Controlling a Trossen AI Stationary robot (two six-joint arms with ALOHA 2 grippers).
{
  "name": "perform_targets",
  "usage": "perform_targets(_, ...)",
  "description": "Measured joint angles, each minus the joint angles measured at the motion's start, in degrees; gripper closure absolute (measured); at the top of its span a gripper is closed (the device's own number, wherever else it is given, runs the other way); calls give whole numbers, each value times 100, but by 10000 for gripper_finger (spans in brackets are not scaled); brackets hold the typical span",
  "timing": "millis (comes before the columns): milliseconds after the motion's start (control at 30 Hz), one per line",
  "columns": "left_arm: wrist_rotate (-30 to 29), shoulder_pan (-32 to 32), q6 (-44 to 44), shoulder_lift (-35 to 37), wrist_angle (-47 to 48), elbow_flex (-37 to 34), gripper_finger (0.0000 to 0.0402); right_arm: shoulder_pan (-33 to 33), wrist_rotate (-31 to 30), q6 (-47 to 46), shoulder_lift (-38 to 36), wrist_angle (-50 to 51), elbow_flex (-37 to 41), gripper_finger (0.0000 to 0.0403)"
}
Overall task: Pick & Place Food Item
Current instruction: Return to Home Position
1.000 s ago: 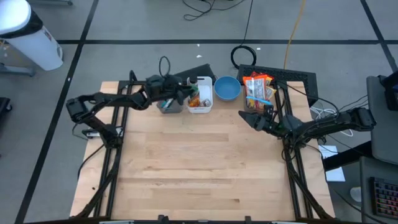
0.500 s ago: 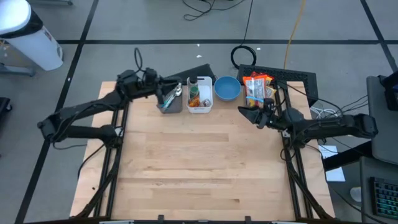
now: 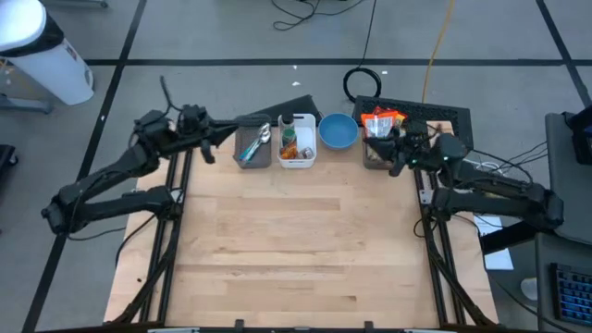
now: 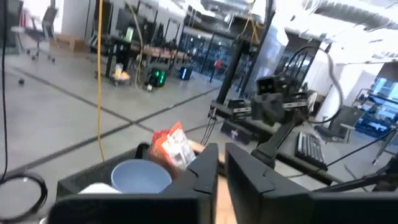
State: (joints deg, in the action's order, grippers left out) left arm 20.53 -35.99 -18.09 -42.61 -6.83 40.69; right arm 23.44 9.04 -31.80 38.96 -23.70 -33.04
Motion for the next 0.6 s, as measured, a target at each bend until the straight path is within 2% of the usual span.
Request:
perform_targets(100,-3,0,32,376,196,0,394,321,0,101,-347,147,-1,397)
perform_targets(333,-133,0,38,1116,1047,0,397,859,175,278,-1097,1213,-1,402)
perform_targets(600,-258,0,157,1858,2158,0,398,997,314,639,-1680,2379,-1,402)
